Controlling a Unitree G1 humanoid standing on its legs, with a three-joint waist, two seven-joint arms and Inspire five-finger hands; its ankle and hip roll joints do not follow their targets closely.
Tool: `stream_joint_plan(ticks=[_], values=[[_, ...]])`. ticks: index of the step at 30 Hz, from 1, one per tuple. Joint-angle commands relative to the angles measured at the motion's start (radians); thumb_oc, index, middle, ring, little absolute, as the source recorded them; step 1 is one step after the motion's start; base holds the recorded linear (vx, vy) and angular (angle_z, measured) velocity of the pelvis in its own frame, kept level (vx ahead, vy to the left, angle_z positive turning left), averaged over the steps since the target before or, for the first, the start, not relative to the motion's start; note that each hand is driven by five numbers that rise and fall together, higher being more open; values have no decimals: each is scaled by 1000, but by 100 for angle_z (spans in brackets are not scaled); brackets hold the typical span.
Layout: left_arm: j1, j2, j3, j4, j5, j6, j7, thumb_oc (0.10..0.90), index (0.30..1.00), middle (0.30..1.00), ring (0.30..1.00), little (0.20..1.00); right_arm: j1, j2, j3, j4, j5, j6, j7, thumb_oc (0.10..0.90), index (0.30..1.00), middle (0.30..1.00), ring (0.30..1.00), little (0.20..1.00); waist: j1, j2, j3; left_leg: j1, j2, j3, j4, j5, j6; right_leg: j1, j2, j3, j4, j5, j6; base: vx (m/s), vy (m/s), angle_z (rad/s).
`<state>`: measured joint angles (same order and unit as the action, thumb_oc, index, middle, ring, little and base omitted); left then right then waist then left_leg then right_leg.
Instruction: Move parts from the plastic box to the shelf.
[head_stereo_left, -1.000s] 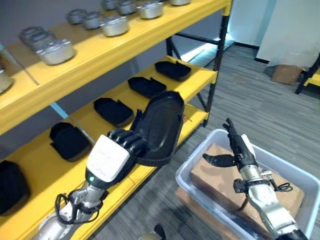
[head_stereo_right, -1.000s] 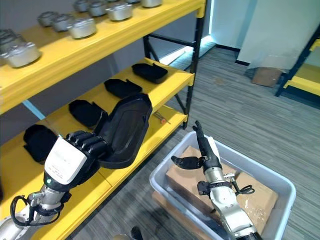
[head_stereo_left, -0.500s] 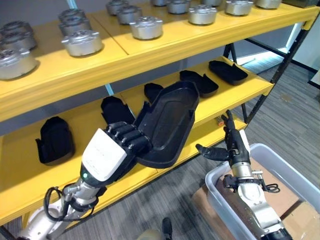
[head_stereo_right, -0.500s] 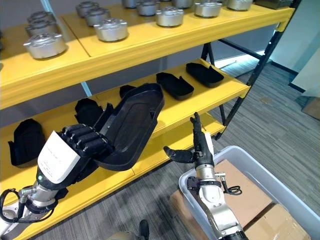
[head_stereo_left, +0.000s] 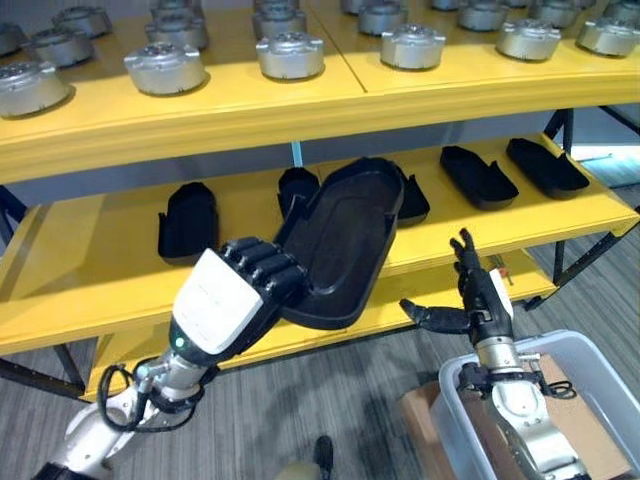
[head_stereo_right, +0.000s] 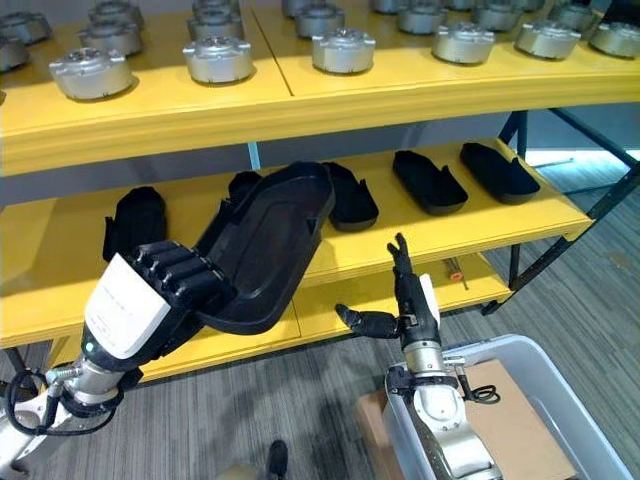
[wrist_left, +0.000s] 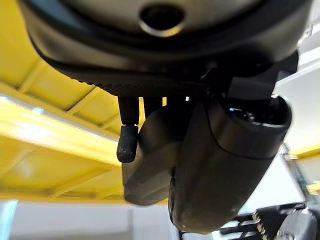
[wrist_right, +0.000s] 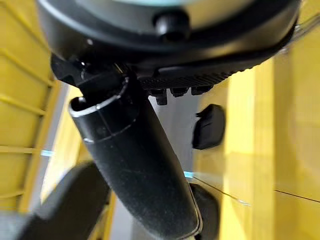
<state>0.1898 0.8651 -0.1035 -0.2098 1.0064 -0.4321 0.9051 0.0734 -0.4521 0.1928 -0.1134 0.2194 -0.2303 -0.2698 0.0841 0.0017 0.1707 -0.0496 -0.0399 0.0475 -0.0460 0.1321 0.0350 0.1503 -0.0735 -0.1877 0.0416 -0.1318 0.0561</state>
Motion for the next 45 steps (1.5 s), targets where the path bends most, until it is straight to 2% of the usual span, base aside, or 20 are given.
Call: stream_joint_plan(ticks=[1, 3, 7, 9, 11, 12, 16, 19, 22, 25, 28, 29, 32, 34, 38, 39, 40, 41, 43, 45], values=[[-98, -44, 73, -55, -2, 13, 101, 400, 300, 300, 300, 300, -79, -52, -100, -127, -25, -152, -85, 900, 1000, 1000, 1000, 1000, -55, -16, -19, -1, 106, 247, 260, -225, -79, -61, -57, -100, -33, 99, 22, -145, 46, 92], [-100, -40, 67, -49, -12, 31, 109, 400, 300, 300, 300, 300, -82, -57, -101, -125, -20, -155, -78, 900, 1000, 1000, 1000, 1000, -63, -7, -11, -1, 135, 240, 268, -229, -87, -65, -65, -102, -24, 97, 23, -55, 165, 116], [-66, -31, 97, -45, -18, 45, 134, 400, 300, 300, 300, 300, -95, -75, -107, -108, -9, -171, -53, 900, 1000, 1000, 1000, 1000, -56, 9, -25, 45, 156, 148, 162, -183, -100, -78, -71, -58, -27, 96, 29, 64, 260, 21], [-49, -35, 124, -61, -23, 41, 114, 400, 300, 300, 300, 300, -86, -89, -131, -112, 20, -176, -25, 900, 1000, 1000, 1000, 1000, -62, 15, -44, 84, 239, 118, 63, -110, -138, -71, -85, -39, -30, 87, 31, 81, 355, -18], [-52, -35, 124, -65, -43, 35, 115, 400, 300, 300, 300, 300, -76, -96, -144, -121, 38, -171, -24, 900, 1000, 1000, 1000, 1000, -68, 16, -47, 90, 272, 117, 46, -86, -150, -67, -95, -38, -24, 84, 33, 58, 450, -11], [-64, -28, 123, -67, -36, 45, 134, 400, 300, 300, 300, 300, -69, -106, -162, -125, 94, -144, -24, 900, 1000, 1000, 1000, 1000, -74, 24, -51, 114, 260, 125, 40, -109, -150, -64, -127, -53, -8, 84, 54, 54, 573, -11], [-57, -22, 144, -62, -1, 27, 156, 400, 300, 300, 300, 300, -32, -98, -209, -143, 100, -158, -37, 900, 1000, 1000, 1000, 1000, -81, 24, -50, 132, 232, 139, 33, -125, -134, -64, -168, -65, 27, 87, 82, 26, 447, -4], [-68, 8, 157, -46, 14, 13, 166, 400, 300, 300, 300, 300, -6, -88, -239, -156, 78, -163, -68, 900, 1000, 1000, 1000, 1000, -82, 16, -49, 139, 191, 142, 20, -139, -104, -66, -210, -76, 69, 88, 112, 12, 426, 14], [-61, 42, 186, -32, -19, -34, 173, 400, 300, 300, 300, 300, 14, -76, -269, -157, 87, -164, -83, 900, 1000, 1000, 1000, 1000, -71, 1, -39, 147, 148, 160, 17, -157, -66, -100, -267, -108, 151, 157, 134, -3, 318, 23], [-8, 64, 262, -72, -17, -93, 210, 400, 300, 300, 300, 300, 15, -59, -296, -166, 84, -149, -90, 900, 1000, 1000, 1000, 1000, -24, -7, -27, 170, 120, 224, 7, -187, -49, -107, -314, -218, 203, 207, 171, 36, 252, -5], [14, 62, 306, -109, -30, -108, 220, 400, 300, 300, 300, 300, 7, -48, -287, -186, 40, -146, -107, 900, 1000, 1000, 1000, 1000, -15, -7, -17, 180, 106, 247, 8, -212, -27, -114, -268, -238, 249, 154, 161, 46, 149, -44], [-15, 60, 285, -113, -39, -81, 205, 400, 300, 300, 300, 300, -7, -50, -258, -191, -25, -151, -137, 900, 1000, 1000, 1000, 1000, -30, -9, -11, 176, 101, 240, 16, -216, -26, -108, -160, -217, 203, 87, 130, 102, 46, 10], [-76, 53, 230, -96, -40, -12, 166, 400, 300, 300, 300, 300, -60, -60, -206, -181, -86, -144, -150, 900, 1000, 1000, 1000, 1000, -40, -12, -5, 164, 90, 276, 32, -200, -42, -95, -55, -228, 89, 77, 75, 36, -10, 22], [-134, 31, 168, -63, -38, 44, 121, 400, 300, 300, 300, 300, -85, -83, -191, -130, -105, -185, -178, 900, 1000, 1000, 1000, 1000, -70, -13, -14, 141, 63, 245, 70, -220, -38, -88, -11, -133, 17, 87, 49, 142, -40, -22], [-81, 8, 169, -43, -22, 43, 155, 400, 300, 300, 300, 300, -60, -108, -229, -113, -99, -223, -169, 900, 1000, 1000, 1000, 1000, -77, -19, -21, 43, 43, 262, 315, -313, -44, -74, -42, -103, -12, 92, 32, 130, -29, -7], [-79, 7, 168, -39, -14, 40, 168, 400, 300, 300, 300, 300, -59, -116, -232, -109, -95, -222, -166, 900, 1000, 1000, 1000, 1000, -78, -21, -12, 0, 63, 264, 413, -309, -58, -66, -48, -100, -15, 90, 23, 13, -6, -9], [-89, 7, 165, -37, -17, 40, 171, 400, 300, 300, 300, 300, -59, -119, -232, -103, -97, -232, -165, 900, 1000, 1000, 1000, 1000, -88, -27, -6, -32, 110, 286, 475, -269, -80, -64, -60, -102, -17, 92, 16, 82, 112, -9], [-111, 9, 158, -44, -21, 52, 167, 400, 300, 300, 300, 300, -62, -116, -230, -101, -124, -232, -163, 900, 1000, 1000, 1000, 1000, -112, -16, -11, -14, 186, 312, 473, -283, -99, -59, -67, -104, -13, 78, 22, 98, 182, -8], [-122, 9, 155, -54, -29, 72, 155, 400, 300, 300, 300, 300, -61, -114, -231, -110, -135, -224, -153, 900, 1000, 1000, 1000, 1000, -129, -8, -18, 32, 212, 343, 391, -253, -93, -71, -78, -108, -10, 92, 21, 62, 262, 5], [-115, 18, 164, -66, -31, 89, 139, 400, 300, 300, 300, 300, -45, -115, -244, -121, -101, -218, -119, 900, 1000, 1000, 1000, 1000, -134, 1, -35, 87, 217, 295, 238, -231, -100, -78, -86, -77, -11, 98, 34, 100, 346, -2]])
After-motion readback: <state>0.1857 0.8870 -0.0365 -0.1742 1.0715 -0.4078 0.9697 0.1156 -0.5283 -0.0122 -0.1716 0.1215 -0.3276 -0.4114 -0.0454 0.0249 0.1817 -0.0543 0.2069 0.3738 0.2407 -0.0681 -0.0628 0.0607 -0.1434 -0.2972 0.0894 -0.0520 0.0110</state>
